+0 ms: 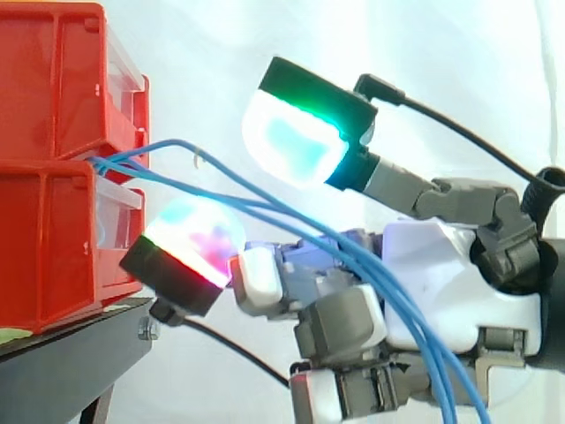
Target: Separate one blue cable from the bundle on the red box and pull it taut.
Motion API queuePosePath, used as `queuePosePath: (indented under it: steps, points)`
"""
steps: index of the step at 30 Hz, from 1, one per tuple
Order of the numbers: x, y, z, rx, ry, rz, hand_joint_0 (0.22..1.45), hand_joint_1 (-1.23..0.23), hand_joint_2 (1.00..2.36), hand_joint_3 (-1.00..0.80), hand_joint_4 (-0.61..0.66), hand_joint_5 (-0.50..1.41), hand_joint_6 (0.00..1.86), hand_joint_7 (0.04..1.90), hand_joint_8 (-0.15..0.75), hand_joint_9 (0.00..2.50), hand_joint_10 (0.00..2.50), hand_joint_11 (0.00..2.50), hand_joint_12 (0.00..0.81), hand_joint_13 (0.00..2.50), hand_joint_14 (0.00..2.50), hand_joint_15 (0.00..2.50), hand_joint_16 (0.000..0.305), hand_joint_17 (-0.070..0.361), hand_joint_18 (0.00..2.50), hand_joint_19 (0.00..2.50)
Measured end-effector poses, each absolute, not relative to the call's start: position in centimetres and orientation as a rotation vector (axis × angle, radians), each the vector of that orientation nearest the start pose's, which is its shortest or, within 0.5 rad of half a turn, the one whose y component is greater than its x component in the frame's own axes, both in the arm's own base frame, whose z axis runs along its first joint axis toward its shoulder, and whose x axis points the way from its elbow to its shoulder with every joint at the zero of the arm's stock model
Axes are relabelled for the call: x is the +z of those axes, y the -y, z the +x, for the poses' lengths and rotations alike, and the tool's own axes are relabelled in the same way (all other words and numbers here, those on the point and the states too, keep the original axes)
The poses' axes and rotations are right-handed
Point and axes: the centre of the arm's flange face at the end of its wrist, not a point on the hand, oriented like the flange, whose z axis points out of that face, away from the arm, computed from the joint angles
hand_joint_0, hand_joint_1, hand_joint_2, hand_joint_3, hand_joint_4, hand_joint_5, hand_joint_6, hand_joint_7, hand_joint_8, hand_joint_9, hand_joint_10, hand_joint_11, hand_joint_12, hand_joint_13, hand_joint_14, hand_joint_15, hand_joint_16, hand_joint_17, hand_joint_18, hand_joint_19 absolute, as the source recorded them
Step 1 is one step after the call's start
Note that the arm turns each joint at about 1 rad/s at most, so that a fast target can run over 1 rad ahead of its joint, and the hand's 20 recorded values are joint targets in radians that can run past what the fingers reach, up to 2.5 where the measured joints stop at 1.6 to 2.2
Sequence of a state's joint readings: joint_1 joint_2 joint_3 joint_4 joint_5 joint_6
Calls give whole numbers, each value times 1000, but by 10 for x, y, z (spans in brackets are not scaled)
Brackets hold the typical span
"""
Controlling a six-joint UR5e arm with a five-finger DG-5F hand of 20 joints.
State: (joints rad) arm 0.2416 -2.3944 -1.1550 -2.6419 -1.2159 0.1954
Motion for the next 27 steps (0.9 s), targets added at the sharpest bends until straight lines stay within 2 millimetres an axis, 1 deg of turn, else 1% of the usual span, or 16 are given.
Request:
queuePosePath:
  steps: [2, 4, 7, 11, 16, 21, 24, 26, 27]
  points:
    - [212, -20, 789, 1318, -960, 1348, 585, -704, 1013, -316, 127, -132, 828, 742, 304, 1063, 22, 529, 426, 1377, 28, 833, 61, 138, 1000, 719]
    - [219, -17, 785, 1302, -975, 1357, 591, -731, 1015, -262, 111, -136, 852, 735, 305, 1057, 22, 551, 423, 1368, 28, 837, 61, 138, 996, 720]
    - [229, -15, 780, 1281, -996, 1371, 600, -762, 1017, -233, 68, -140, 867, 729, 301, 1048, 20, 567, 426, 1361, 28, 835, 61, 138, 996, 718]
    - [239, -14, 774, 1264, -1014, 1383, 615, -781, 1018, -219, 39, -148, 904, 663, 295, 1033, 20, 571, 419, 1346, 27, 836, 61, 137, 994, 709]
    - [243, -13, 772, 1256, -1022, 1387, 639, -793, 1015, -283, 38, -150, 908, 620, 287, 1038, 20, 582, 417, 1337, 28, 835, 60, 134, 986, 723]
    - [244, -13, 772, 1256, -1023, 1388, 655, -797, 1012, -330, 43, -151, 908, 613, 290, 1048, 23, 591, 418, 1335, 28, 834, 59, 134, 986, 712]
    - [244, -13, 772, 1255, -1023, 1389, 667, -802, 1013, -316, 0, -148, 915, 649, 287, 1058, 22, 593, 415, 1335, 26, 833, 59, 134, 992, 704]
    - [244, -12, 772, 1254, -1022, 1390, 693, -806, 1015, -274, -56, -151, 942, 678, 291, 1064, 20, 607, 419, 1342, 27, 813, 59, 134, 1000, 703]
    - [244, -12, 772, 1254, -1022, 1390, 692, -807, 1016, -262, -63, -151, 947, 681, 292, 1065, 20, 596, 417, 1341, 28, 823, 59, 133, 1002, 705]
